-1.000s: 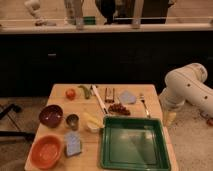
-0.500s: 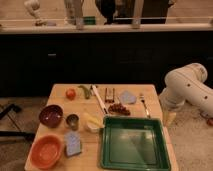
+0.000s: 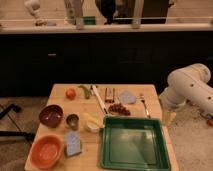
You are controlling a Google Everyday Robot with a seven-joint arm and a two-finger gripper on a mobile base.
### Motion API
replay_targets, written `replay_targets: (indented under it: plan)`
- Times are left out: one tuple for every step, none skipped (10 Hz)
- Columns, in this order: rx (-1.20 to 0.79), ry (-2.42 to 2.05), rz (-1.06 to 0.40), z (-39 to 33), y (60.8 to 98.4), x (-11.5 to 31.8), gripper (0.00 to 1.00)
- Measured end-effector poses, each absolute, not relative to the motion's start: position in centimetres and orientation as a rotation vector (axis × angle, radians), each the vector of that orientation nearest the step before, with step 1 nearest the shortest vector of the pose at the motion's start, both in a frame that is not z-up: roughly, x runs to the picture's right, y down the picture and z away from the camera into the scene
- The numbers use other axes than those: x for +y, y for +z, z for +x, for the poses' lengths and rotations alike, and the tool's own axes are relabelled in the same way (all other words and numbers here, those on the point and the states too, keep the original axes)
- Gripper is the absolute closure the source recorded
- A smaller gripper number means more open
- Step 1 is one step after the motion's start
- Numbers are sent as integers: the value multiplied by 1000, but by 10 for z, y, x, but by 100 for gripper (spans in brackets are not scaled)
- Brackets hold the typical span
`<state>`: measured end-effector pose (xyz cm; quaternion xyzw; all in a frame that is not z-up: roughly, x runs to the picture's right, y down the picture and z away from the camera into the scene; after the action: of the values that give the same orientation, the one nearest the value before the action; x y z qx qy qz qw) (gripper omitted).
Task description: Place fork in tray
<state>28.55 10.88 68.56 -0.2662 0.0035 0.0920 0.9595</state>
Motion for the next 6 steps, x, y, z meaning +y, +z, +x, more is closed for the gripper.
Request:
replay_targets:
  plan:
    - [-40,297,-526,281,690,107,20]
    - [-108,377,-510,272,699,106,20]
    - [-168,421,-491,262,710,104,20]
    - [-202,432,-475,249,724,98,20]
    - [-202,439,-471,236,740,93,20]
    - [-202,440,-473,228,747,91,20]
